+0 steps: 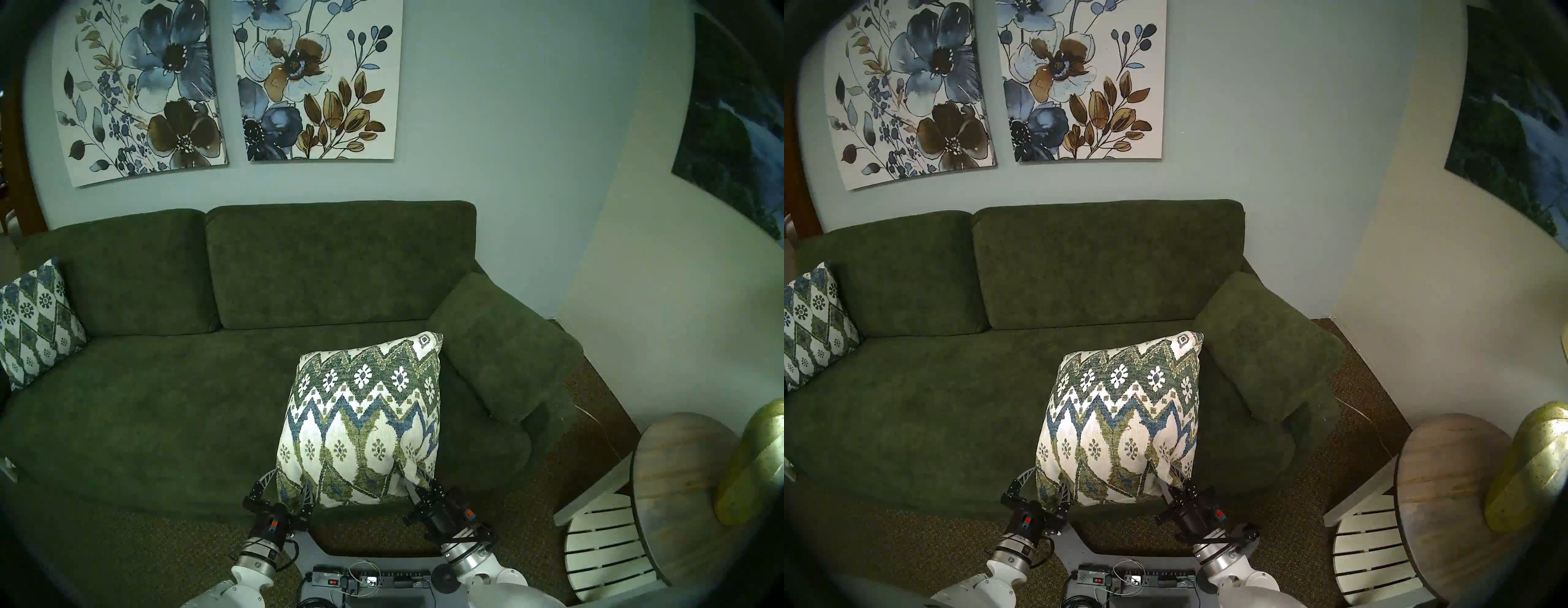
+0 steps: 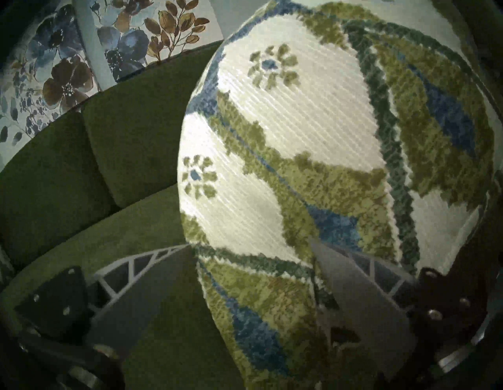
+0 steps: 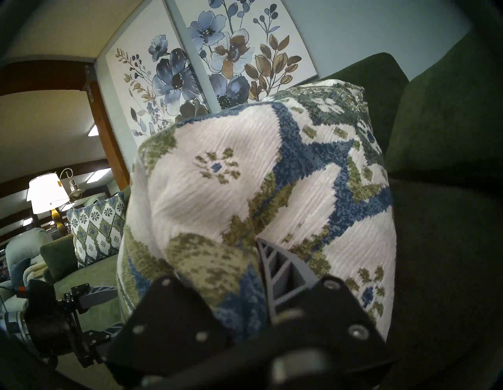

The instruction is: Fluff a cushion

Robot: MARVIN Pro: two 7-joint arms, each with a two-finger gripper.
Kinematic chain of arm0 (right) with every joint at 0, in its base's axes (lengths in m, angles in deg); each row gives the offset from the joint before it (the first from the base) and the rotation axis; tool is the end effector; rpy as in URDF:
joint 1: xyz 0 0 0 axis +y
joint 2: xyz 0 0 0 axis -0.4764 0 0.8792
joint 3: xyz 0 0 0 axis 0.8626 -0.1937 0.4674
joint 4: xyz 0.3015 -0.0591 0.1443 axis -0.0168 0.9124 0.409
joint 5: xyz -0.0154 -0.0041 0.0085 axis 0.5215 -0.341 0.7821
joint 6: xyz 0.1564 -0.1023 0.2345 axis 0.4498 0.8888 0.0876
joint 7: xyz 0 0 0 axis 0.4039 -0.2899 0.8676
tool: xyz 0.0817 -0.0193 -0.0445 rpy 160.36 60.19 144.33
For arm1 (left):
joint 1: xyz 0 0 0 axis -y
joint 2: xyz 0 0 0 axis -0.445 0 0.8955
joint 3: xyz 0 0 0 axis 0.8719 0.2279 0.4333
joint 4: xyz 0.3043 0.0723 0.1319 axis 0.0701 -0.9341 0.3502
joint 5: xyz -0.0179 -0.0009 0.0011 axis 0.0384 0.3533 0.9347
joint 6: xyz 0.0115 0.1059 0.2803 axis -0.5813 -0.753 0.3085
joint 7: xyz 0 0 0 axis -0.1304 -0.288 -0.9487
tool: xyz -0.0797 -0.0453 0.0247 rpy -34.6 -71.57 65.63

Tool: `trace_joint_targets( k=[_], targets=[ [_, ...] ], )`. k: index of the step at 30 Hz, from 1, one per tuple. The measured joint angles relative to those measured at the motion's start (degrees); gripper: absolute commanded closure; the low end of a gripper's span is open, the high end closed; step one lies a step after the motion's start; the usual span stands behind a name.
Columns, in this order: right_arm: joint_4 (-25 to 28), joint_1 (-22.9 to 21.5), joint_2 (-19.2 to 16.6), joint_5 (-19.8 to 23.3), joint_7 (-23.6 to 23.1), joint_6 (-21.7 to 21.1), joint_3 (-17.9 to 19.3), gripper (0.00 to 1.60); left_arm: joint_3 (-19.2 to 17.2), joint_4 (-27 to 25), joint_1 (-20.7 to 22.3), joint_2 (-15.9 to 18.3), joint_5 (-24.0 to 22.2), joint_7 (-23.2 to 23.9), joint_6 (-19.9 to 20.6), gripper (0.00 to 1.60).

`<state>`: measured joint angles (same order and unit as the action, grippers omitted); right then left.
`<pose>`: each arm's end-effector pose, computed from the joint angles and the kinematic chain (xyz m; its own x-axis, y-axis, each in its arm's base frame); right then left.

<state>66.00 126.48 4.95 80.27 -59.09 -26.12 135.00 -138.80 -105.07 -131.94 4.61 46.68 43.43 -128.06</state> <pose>0.1685 0.0601 -0.6005 0.1181 -0.3656 0.9232 0.5171 -0.7711 -0.3715 0.1362 0.0722 -0.6180 0.1950 -0.3722 0.9074 -0.1846 -0.9226 -0.3388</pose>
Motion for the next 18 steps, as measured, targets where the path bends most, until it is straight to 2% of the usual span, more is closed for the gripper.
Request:
trace_joint_targets(
  k=[9, 13, 14, 15, 16, 18],
  targets=[
    [0.60, 0.27, 0.19, -0.43, 0.11, 0.01, -1.12, 1.60, -0.76, 9.23, 4.14, -1.83, -6.73, 5.80, -1.64, 0.00],
    [0.98, 0.26, 0.38, -0.69, 0.12, 0.01, -1.66, 1.60, -1.77, 11.11, 6.13, -1.54, -8.01, 7.91, -1.16, 0.00],
    [1.09, 0.27, 0.42, -0.75, 0.12, 0.00, -1.79, 1.60, -2.06, 11.23, 6.53, -1.37, -8.22, 8.41, -1.05, 0.61],
    [1.17, 0.27, 0.45, -0.80, 0.12, 0.00, -1.90, 1.60, -2.29, 11.32, 6.89, -1.21, -8.39, 8.87, -0.95, 0.97],
    [1.30, 0.27, 0.49, -0.89, 0.12, 0.00, -2.04, 1.60, -2.63, 11.33, 7.38, -0.98, -8.61, 9.49, -0.84, 1.60],
    [1.57, 0.27, 0.59, -1.13, 0.11, 0.00, -2.39, 1.60, -3.08, 11.22, 8.25, -0.65, -8.85, 11.19, -0.65, 1.60]
  ],
)
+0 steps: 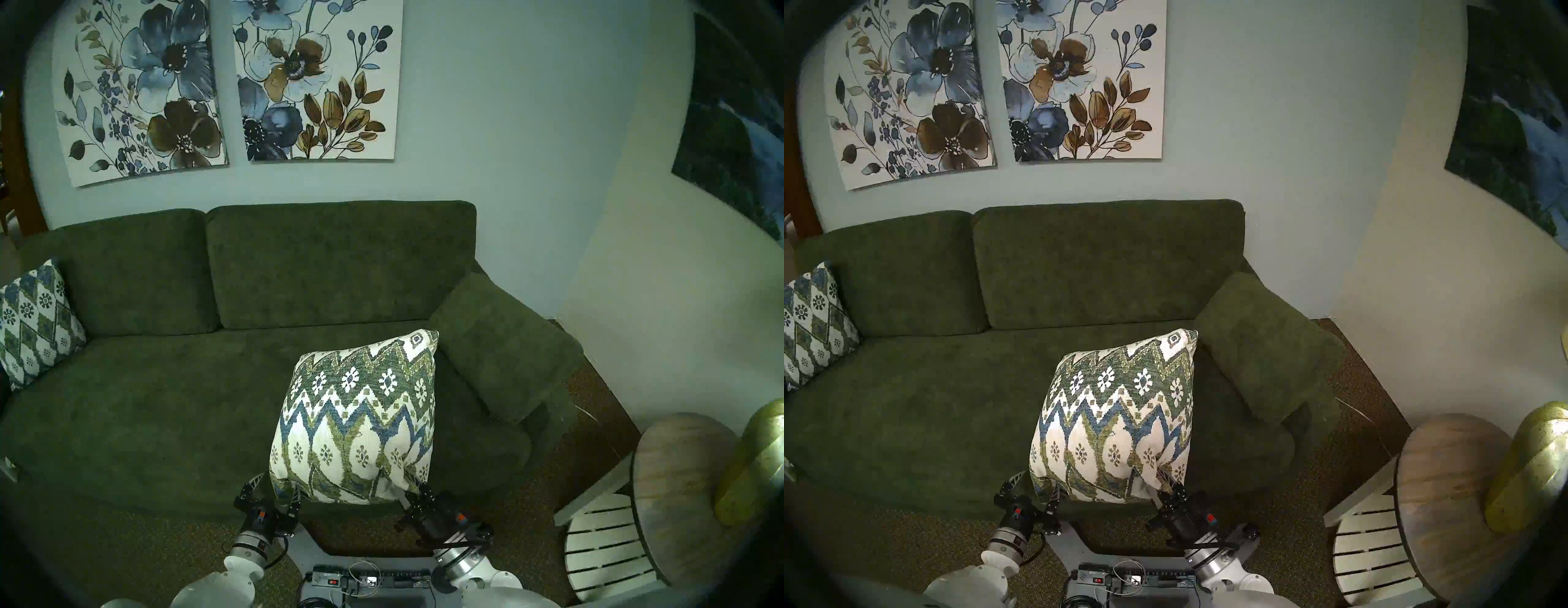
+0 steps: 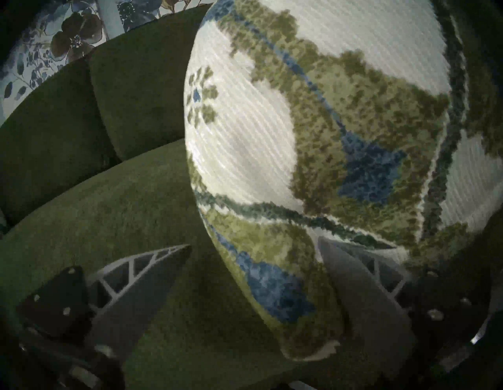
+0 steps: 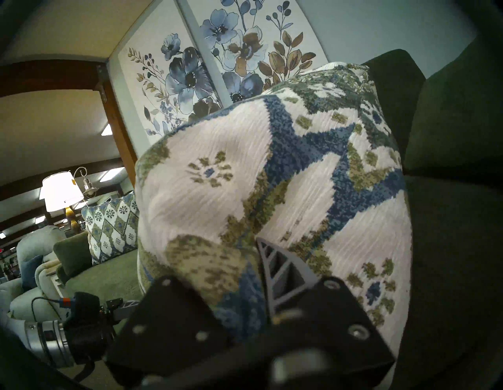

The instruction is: Fluff a cushion

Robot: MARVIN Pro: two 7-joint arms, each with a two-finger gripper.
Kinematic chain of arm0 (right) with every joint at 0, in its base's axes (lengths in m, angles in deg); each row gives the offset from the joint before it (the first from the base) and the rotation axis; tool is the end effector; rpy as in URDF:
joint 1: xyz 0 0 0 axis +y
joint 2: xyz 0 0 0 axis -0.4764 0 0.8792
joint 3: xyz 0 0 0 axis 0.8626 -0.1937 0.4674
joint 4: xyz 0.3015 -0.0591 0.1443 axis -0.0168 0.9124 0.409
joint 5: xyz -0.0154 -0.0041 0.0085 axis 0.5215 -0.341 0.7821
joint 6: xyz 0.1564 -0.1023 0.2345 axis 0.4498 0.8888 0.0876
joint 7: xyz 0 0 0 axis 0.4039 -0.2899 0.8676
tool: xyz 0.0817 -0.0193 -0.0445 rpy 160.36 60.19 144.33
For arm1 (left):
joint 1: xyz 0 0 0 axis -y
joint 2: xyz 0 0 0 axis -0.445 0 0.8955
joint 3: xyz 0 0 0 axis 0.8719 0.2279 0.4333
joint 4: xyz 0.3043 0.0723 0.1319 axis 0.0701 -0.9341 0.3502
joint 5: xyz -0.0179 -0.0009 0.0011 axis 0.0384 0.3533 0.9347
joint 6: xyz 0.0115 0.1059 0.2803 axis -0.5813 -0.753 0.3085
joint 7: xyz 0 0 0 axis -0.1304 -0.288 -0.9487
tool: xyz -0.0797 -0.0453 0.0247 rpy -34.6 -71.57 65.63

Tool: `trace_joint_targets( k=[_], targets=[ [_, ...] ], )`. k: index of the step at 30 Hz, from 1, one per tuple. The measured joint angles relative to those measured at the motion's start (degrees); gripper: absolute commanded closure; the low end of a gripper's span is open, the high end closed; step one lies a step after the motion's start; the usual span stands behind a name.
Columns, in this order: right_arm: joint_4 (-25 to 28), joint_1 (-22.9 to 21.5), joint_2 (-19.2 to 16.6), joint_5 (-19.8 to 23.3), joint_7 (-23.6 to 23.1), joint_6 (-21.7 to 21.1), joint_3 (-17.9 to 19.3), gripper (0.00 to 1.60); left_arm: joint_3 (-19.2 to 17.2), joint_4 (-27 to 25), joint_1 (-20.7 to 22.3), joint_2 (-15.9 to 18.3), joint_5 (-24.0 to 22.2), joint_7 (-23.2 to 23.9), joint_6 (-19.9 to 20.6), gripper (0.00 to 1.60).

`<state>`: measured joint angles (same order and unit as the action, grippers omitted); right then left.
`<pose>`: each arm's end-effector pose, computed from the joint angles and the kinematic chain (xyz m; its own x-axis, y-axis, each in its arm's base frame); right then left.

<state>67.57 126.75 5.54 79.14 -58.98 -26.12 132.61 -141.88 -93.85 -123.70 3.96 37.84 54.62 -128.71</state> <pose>0.1659 0.0809 -0.5950 0.1218 -0.3761 0.9185 0.5662 -0.7338 -0.3755 0.1776 0.1070 -0.6334 0.2799 -0.3304 0.9014 -0.1615 -0.9417 -0.2951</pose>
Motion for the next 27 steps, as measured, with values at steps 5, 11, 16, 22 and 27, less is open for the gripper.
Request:
trace_joint_targets(
  k=[5, 11, 16, 22, 27],
  targets=[
    [0.93, 0.04, 0.24, -0.27, -0.02, -0.01, -0.49, 1.60, -0.61, -0.27, 1.71, -0.09, -0.66, 3.97, 0.64, 1.60],
    [1.99, 0.65, 0.04, -0.17, -0.01, -0.01, -0.30, 1.60, -1.42, 2.22, 3.60, -0.86, -2.18, 7.63, 1.03, 1.60],
    [2.40, 1.26, -0.27, -0.07, -0.01, -0.03, 0.22, 1.60, -2.13, 3.03, 4.45, -1.57, -3.17, 9.47, -0.21, 1.60],
    [4.38, 0.38, -0.22, 0.01, 0.18, -0.03, 1.20, 1.60, -3.58, 0.15, 5.32, -1.66, -3.27, 10.03, -3.46, 1.60],
    [6.43, -1.62, 0.52, 0.26, 0.25, -0.04, 1.99, 1.60, -5.64, -3.67, 7.38, -1.38, -3.65, 9.40, -6.40, 1.60]
  ],
)
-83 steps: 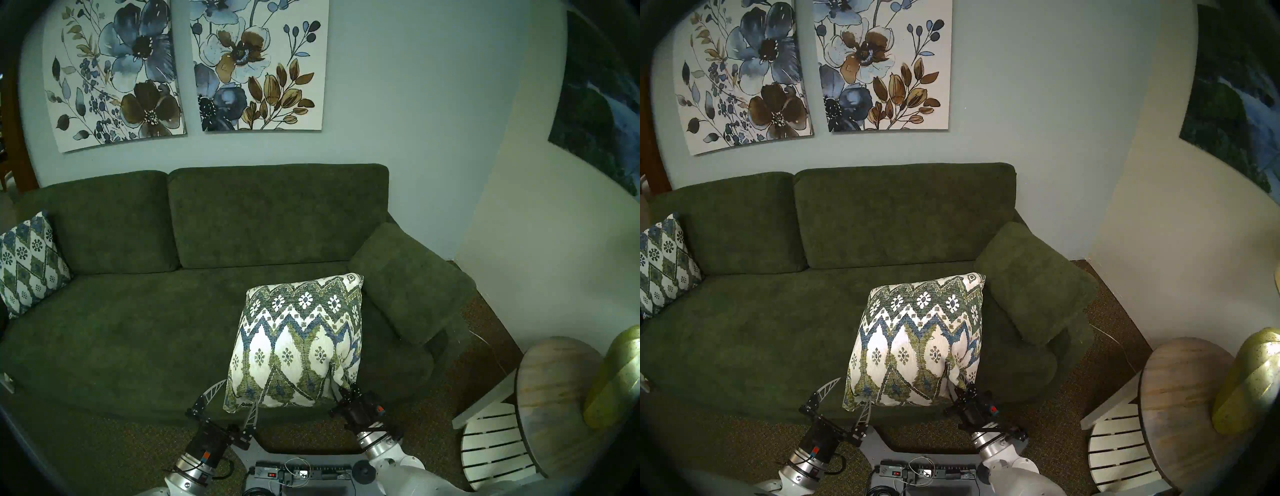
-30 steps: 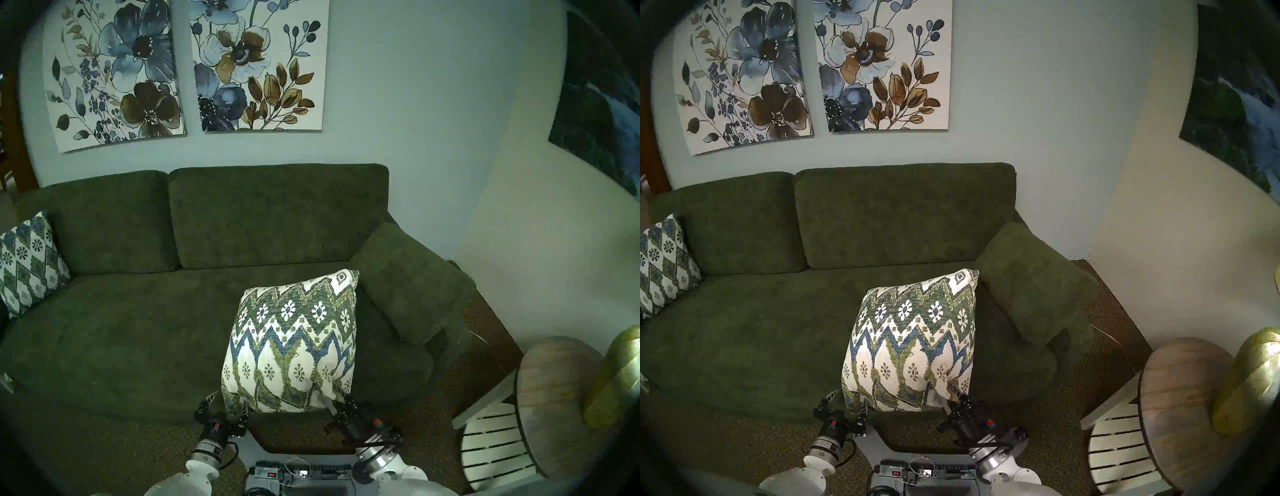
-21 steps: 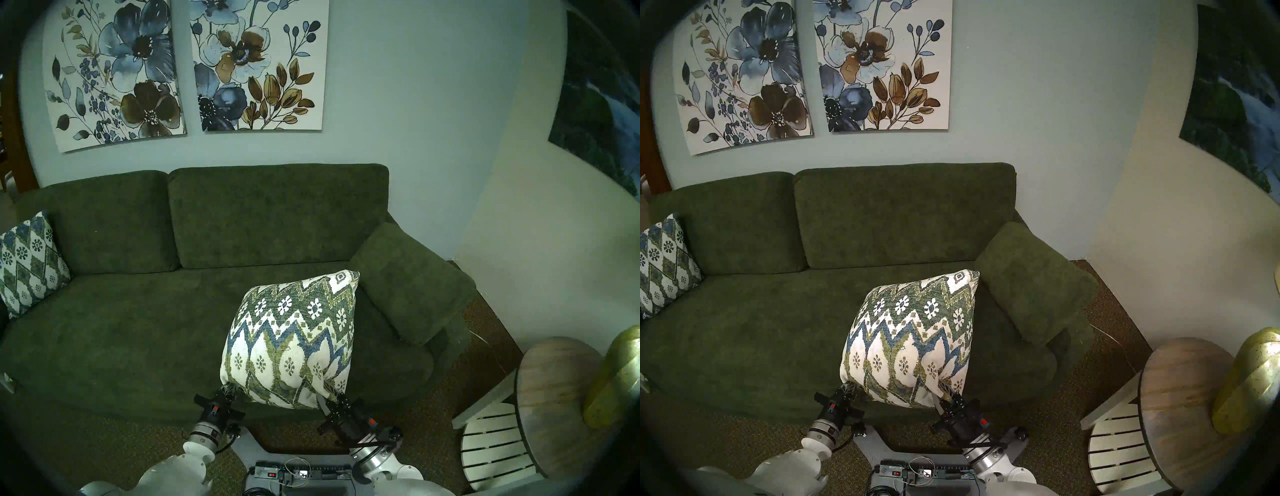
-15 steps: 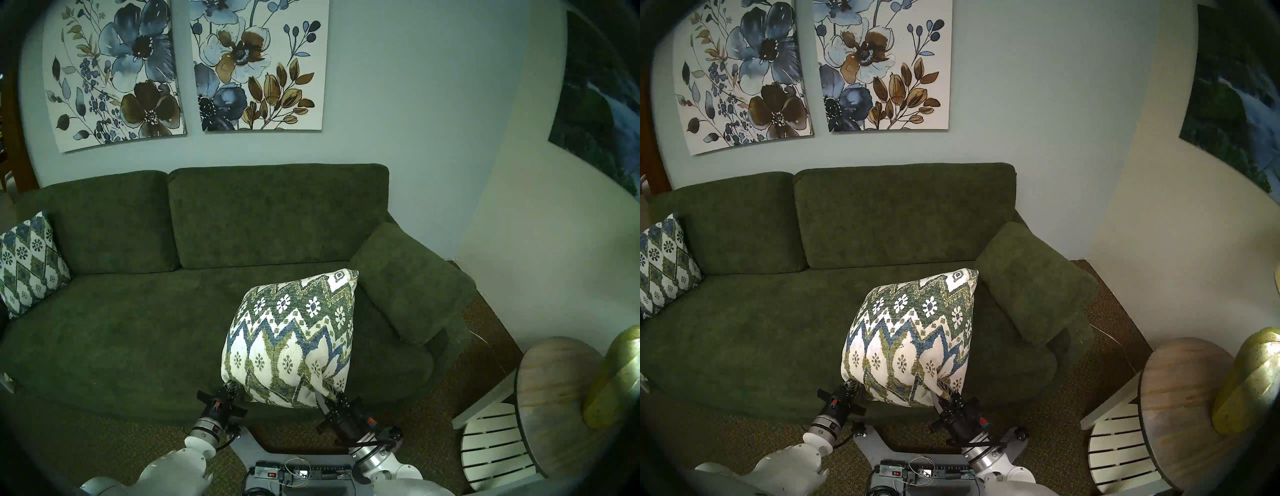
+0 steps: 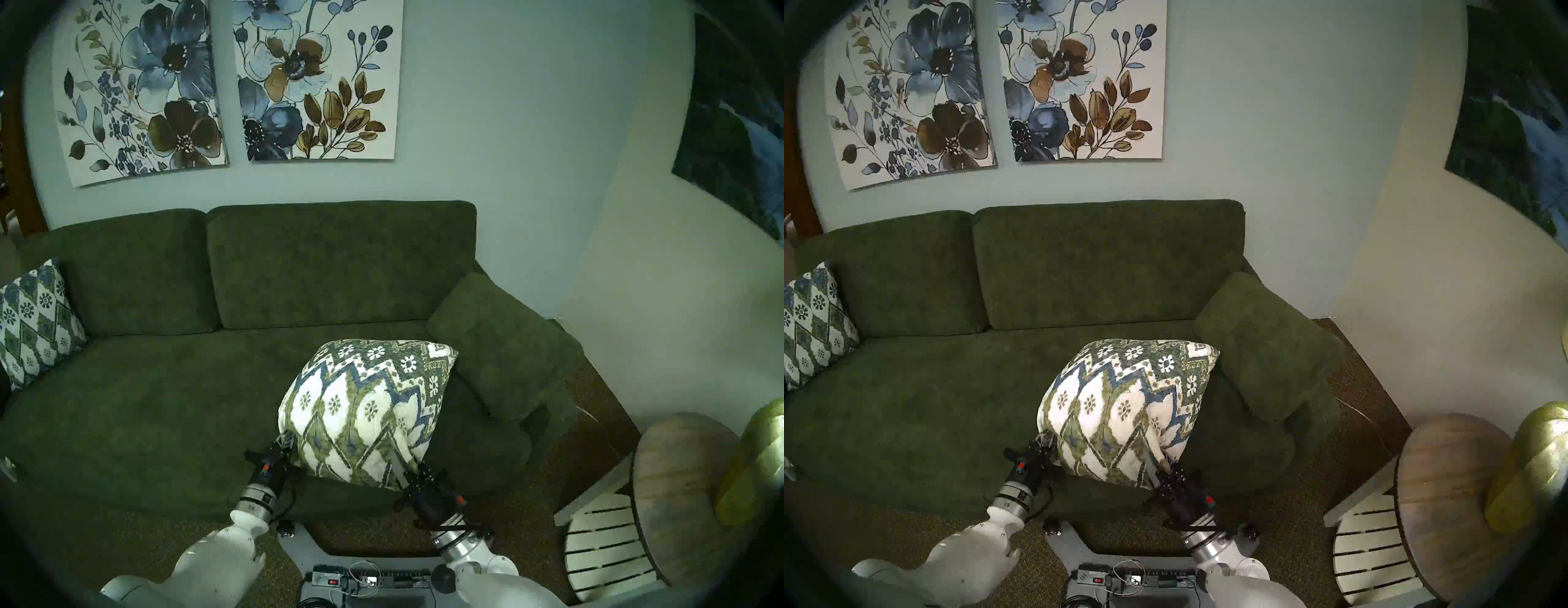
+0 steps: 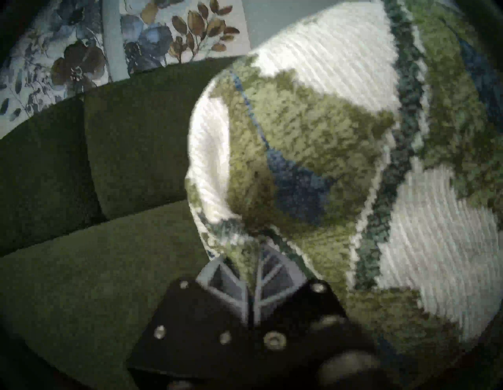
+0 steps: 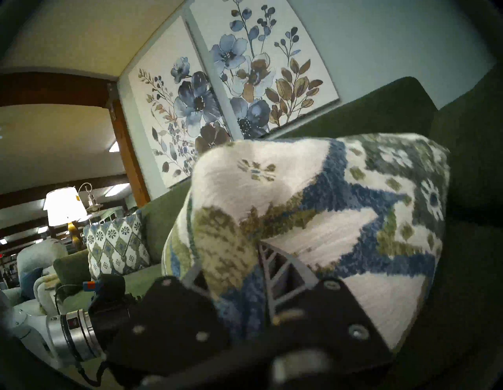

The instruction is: Fluff a cushion

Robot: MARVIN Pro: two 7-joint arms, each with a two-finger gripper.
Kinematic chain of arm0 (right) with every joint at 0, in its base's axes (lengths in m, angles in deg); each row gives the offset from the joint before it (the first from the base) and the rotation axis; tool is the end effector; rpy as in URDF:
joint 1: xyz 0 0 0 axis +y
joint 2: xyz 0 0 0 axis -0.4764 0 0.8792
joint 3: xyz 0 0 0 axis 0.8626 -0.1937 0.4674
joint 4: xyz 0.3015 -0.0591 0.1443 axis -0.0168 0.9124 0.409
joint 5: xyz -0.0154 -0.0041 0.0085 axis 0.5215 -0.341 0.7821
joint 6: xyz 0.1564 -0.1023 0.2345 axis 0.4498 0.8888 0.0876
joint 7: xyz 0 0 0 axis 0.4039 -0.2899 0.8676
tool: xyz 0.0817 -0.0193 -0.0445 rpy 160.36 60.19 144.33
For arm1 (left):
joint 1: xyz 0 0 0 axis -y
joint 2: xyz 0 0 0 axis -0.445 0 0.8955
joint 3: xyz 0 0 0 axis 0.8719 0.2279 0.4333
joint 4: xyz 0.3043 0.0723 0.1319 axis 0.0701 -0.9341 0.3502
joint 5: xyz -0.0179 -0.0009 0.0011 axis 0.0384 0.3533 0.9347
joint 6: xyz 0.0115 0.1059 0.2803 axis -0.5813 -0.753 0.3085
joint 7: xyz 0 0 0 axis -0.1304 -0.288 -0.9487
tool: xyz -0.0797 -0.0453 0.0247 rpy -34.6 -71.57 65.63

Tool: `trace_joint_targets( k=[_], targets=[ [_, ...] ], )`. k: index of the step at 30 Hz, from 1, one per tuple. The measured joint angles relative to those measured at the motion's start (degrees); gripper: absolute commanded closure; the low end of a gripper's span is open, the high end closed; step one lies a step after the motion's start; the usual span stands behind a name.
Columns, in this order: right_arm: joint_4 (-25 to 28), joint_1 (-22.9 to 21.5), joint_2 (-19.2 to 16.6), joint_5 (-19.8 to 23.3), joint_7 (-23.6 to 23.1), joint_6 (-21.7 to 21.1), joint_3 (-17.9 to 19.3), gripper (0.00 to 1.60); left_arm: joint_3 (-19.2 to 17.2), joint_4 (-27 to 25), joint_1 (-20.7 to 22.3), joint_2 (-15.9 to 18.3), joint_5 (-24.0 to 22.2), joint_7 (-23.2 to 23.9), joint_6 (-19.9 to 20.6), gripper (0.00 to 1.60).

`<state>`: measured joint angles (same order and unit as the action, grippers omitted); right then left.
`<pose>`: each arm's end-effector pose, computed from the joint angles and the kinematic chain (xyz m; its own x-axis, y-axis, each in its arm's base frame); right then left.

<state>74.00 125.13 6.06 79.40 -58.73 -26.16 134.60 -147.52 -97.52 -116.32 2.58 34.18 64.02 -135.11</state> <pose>0.2117 0.0884 -0.5616 -0.0124 -0.4282 0.9036 0.5835 -0.7369 -0.3412 0.2795 0.0950 -0.5794 0.0054 -0.2143 0.9767 -0.1356 -0.9679 -0.2117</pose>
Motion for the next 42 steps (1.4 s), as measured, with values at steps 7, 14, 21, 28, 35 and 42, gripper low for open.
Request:
trace_joint_targets(
  k=[7, 14, 21, 28, 35, 42],
  targets=[
    [2.86, -3.00, 0.96, 0.24, 0.04, -0.01, 1.37, 1.60, -2.06, -5.55, 3.62, -0.36, -0.37, -0.70, -1.94, 1.60],
    [5.57, -5.96, 1.46, -0.11, 0.05, -0.02, 2.98, 1.60, -3.53, -10.34, 6.75, -0.68, -0.41, -0.91, -2.05, 1.60],
    [9.43, -9.35, 2.26, -0.61, -0.07, -0.23, 5.08, 1.60, -4.92, -15.27, 9.78, -0.39, -0.37, -1.15, -2.05, 1.60],
    [13.38, -12.58, 3.00, -1.48, -0.27, -0.23, 6.89, 1.60, -5.92, -20.00, 12.64, 0.20, -0.20, -1.18, -2.10, 1.60],
    [17.00, -15.44, 4.02, -2.81, -0.31, -0.23, 8.01, 1.60, -7.08, -24.37, 15.18, 0.78, -0.04, -1.25, -2.17, 1.60],
    [20.34, -18.31, 5.24, -4.29, -0.24, -0.15, 8.45, 1.60, -7.78, -28.19, 17.88, 0.74, 0.00, -1.77, -1.90, 1.60]
  ],
)
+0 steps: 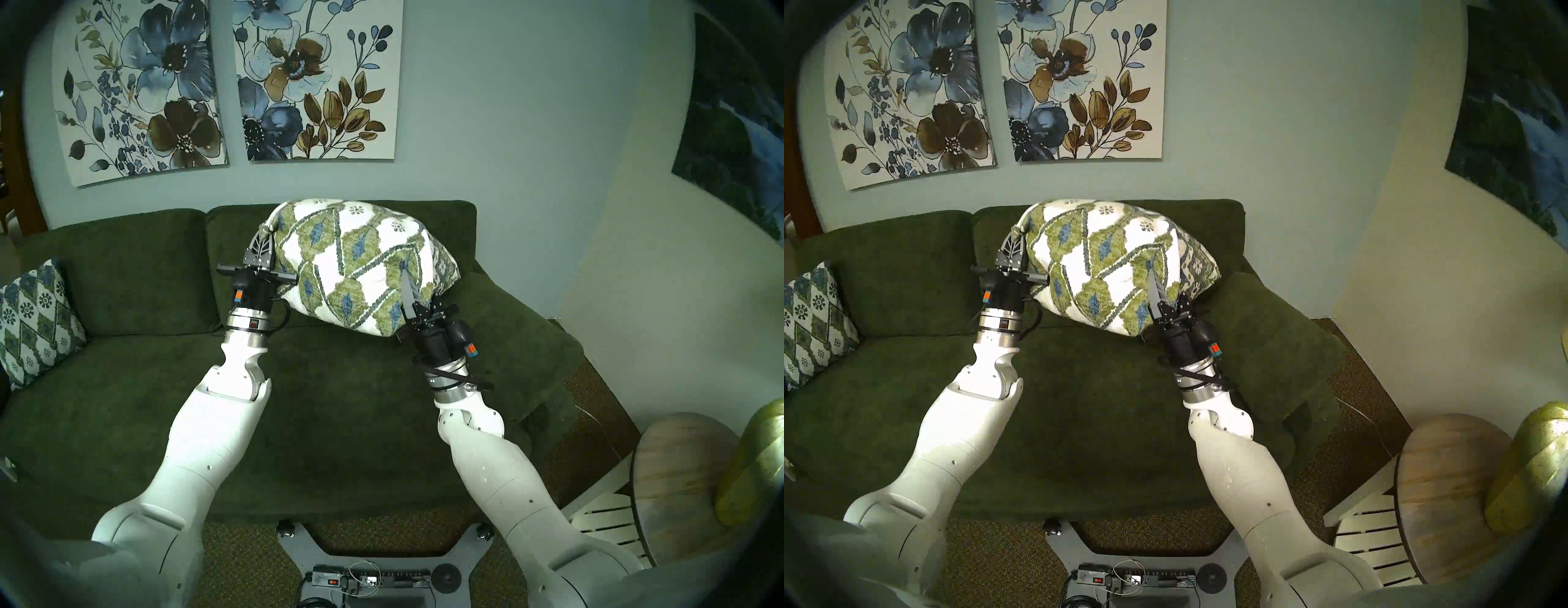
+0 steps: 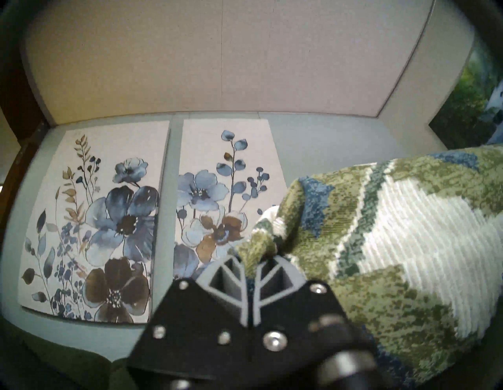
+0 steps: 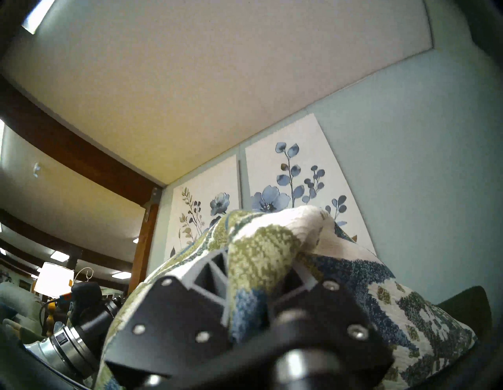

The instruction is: Fluff a cushion

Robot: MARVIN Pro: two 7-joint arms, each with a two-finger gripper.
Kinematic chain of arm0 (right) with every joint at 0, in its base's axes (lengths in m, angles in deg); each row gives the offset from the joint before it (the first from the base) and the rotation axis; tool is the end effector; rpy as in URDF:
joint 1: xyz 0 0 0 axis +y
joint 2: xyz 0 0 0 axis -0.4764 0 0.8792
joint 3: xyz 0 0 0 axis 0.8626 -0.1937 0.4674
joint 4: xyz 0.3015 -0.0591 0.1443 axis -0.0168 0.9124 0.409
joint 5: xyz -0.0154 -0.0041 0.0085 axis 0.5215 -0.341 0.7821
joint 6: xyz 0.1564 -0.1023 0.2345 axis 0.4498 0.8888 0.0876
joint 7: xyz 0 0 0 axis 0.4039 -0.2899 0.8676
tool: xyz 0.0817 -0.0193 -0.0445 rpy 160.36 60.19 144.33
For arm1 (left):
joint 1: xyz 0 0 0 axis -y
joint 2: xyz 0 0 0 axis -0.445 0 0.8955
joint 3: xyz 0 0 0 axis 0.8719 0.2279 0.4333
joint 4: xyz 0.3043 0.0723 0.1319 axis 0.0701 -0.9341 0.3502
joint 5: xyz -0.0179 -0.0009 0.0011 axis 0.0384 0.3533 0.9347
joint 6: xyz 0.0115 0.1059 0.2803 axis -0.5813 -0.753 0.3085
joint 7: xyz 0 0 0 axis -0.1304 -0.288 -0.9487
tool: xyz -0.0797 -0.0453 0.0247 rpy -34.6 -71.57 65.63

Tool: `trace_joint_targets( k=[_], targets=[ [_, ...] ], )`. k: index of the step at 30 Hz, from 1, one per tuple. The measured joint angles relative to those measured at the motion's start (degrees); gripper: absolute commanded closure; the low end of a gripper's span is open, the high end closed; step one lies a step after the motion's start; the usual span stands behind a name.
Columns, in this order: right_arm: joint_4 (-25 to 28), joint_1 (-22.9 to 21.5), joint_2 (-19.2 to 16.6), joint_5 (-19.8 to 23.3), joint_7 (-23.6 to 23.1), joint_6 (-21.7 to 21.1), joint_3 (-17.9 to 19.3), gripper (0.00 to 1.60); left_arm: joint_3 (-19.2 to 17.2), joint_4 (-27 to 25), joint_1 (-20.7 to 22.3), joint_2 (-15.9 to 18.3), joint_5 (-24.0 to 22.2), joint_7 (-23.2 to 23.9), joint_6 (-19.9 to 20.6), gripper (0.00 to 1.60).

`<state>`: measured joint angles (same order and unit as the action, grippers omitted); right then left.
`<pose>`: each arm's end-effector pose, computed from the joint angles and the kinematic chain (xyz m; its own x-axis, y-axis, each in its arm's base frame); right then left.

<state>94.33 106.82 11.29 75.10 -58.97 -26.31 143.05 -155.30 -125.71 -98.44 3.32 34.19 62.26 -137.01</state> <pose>0.4107 0.1132 -0.3364 -0.5880 -0.5266 0.6140 0.6524 -0.7575 -0.0249 0.4779 0.0859 -0.2852 -0.7367 -0.1204 0.6654 0.0273 -0.9885 -0.1486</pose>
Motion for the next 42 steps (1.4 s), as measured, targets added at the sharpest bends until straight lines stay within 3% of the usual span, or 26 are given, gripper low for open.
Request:
trace_joint_targets(
  k=[6, 12, 22, 31, 42],
  targets=[
    [-1.24, -3.03, 0.21, -2.71, 0.23, 0.22, 0.72, 1.60, 1.23, 0.29, 2.96, -1.55, 0.30, -0.53, 1.54, 1.60],
    [-7.51, -3.74, -1.14, -4.57, 0.42, 0.24, 1.94, 1.60, 2.78, 5.00, 2.95, -2.86, 0.43, -0.58, 3.34, 1.60],
    [-22.57, 0.57, -4.69, -7.46, 0.50, -0.29, 2.80, 1.60, 5.52, 18.80, -4.82, -4.37, 0.63, -0.39, 6.75, 1.60],
    [-32.83, 5.75, -5.61, -9.80, 0.50, -2.12, 1.96, 1.60, 7.39, 27.93, -11.38, -5.73, 0.82, -0.41, 7.42, 1.60],
    [-40.23, 8.42, -5.50, -11.74, 0.60, -3.66, 1.68, 1.60, 9.13, 35.18, -13.79, -8.54, 0.41, -1.92, 8.23, 1.60]
  ],
)
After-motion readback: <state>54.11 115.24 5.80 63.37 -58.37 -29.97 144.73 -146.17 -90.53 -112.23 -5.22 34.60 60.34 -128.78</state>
